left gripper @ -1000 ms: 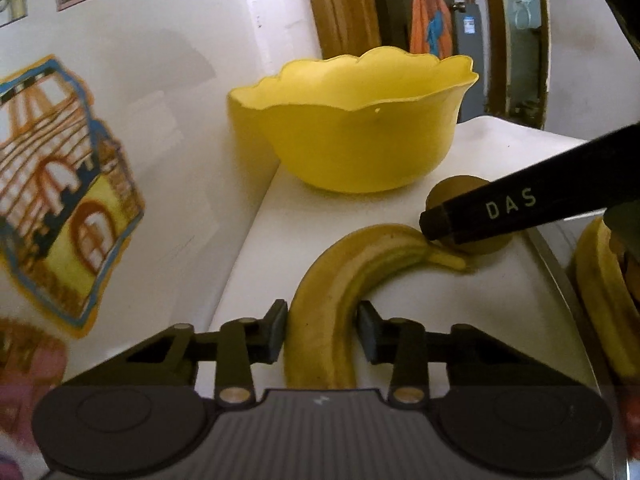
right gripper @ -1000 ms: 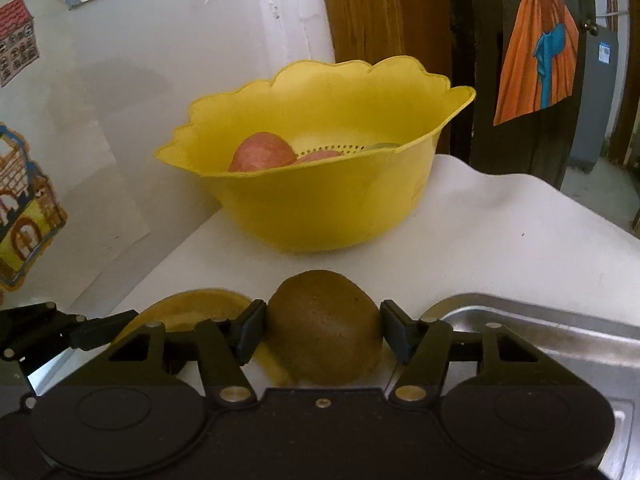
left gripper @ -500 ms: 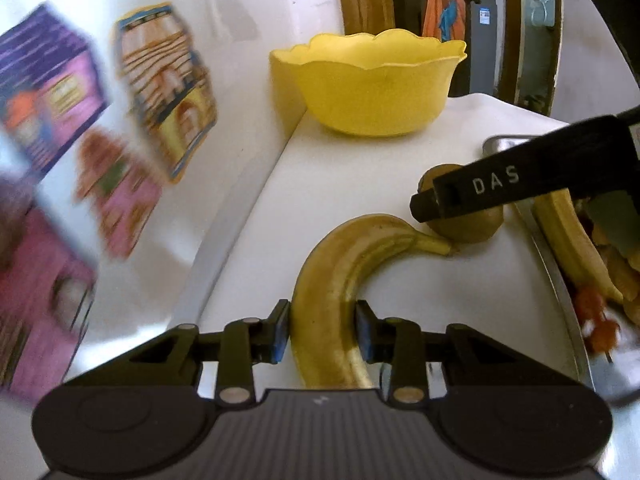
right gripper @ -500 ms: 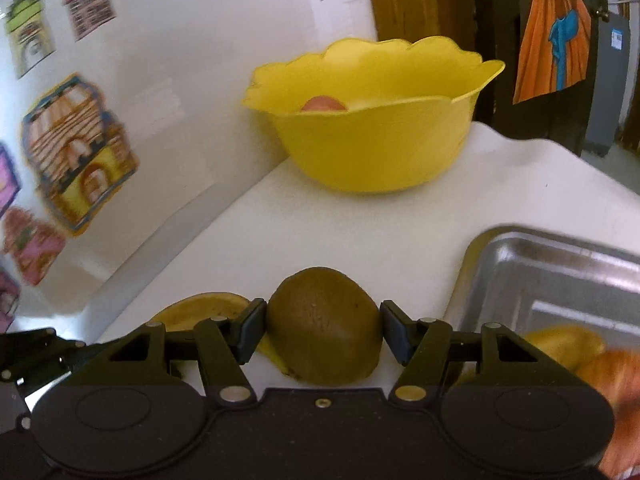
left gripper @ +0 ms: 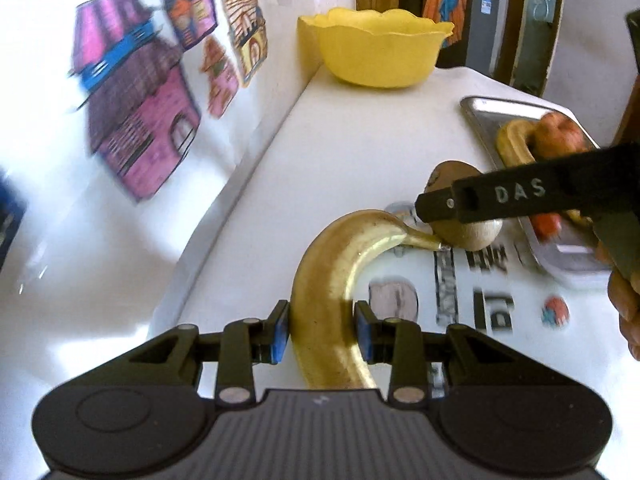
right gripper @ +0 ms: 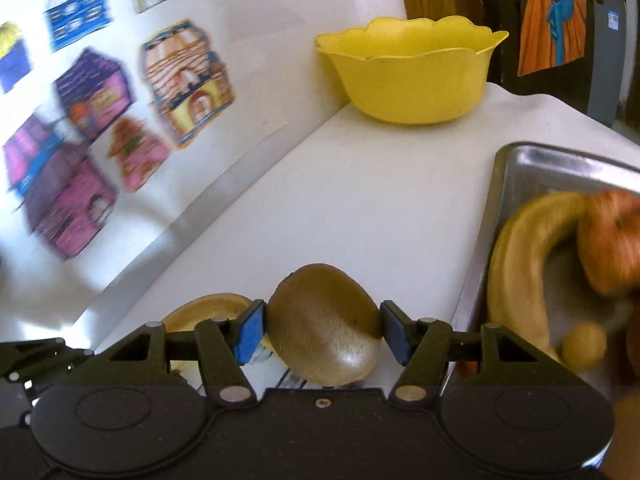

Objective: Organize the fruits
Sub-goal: 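Carry the kiwi and banana over the steel tray with both tools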

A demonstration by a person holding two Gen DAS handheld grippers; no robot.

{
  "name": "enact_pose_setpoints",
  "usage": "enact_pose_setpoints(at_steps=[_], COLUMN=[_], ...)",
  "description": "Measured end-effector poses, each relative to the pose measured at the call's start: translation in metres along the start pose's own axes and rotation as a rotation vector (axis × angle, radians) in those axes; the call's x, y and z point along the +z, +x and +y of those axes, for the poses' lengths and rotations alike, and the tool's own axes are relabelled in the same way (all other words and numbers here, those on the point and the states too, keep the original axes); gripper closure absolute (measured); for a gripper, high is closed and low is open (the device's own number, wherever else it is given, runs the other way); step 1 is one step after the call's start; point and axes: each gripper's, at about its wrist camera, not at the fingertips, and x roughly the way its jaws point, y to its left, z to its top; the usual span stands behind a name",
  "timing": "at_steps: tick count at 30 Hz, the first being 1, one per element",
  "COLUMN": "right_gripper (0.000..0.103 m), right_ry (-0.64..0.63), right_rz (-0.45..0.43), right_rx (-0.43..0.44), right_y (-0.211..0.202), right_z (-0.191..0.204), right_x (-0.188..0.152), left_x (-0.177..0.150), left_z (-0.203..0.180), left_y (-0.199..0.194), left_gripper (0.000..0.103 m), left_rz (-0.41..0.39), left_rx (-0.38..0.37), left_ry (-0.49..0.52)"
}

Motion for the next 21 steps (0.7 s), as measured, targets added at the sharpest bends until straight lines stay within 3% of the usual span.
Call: enact_pose_setpoints(at_steps=[12,21], right_gripper=[0.039,0.039], right_ry=[0.004,-0.006], right_rz=[-0.001,-0.063], right_rx=[-0.054,-0.083], right_y=[-0.050,-0.068], right_z=[0.031,0.037], right_x=[-0.056,-0.094], left_x=[-0.019,-0.018], left_z=[0.001,-0.001], left_y=[-0.014,-0.008], left_gripper=[0.061,0.055], left_rz=[0.001,-0.037], left_rx=[-0.027,-0.036], left_ry=[0.086,0.084])
